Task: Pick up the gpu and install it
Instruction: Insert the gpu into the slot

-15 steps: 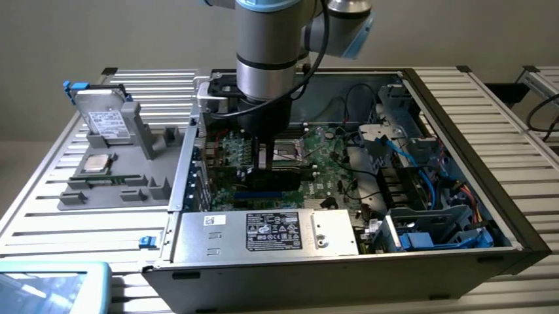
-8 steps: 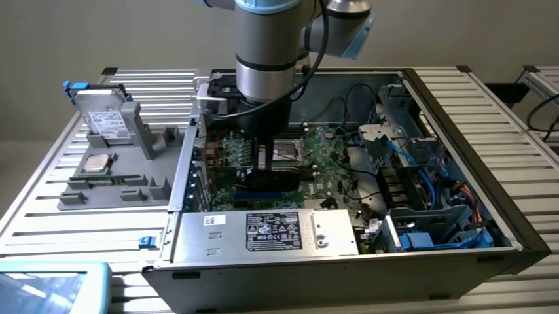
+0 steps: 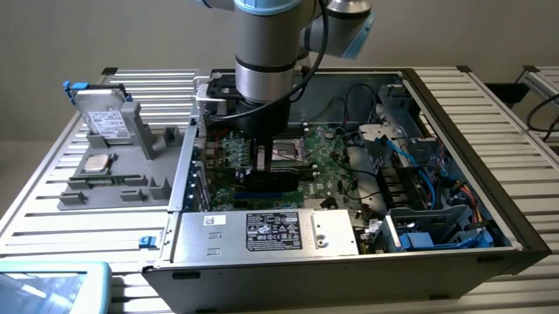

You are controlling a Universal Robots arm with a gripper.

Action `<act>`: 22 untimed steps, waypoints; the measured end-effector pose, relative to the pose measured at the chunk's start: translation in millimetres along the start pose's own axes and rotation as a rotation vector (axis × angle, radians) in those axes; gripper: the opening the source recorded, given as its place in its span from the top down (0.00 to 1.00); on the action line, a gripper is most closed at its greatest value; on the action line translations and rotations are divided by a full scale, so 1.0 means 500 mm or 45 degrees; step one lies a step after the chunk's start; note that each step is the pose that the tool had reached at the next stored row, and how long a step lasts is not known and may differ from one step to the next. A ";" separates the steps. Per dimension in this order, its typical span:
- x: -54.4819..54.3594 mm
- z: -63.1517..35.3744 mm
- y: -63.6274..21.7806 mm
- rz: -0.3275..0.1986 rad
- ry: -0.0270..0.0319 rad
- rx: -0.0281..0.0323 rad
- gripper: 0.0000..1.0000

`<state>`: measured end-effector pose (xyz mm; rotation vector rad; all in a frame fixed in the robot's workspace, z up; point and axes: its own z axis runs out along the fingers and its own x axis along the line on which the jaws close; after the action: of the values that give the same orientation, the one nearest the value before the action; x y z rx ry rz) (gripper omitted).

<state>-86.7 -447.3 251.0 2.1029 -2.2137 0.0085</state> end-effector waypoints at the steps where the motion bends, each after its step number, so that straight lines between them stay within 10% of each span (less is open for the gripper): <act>1: 0.000 0.000 0.000 0.000 -0.0002 0.0000 0.72; 22: 0.000 0.004 0.000 0.000 -0.0024 -0.0003 0.72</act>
<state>-86.5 -447.4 249.2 2.1039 -2.2145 0.0062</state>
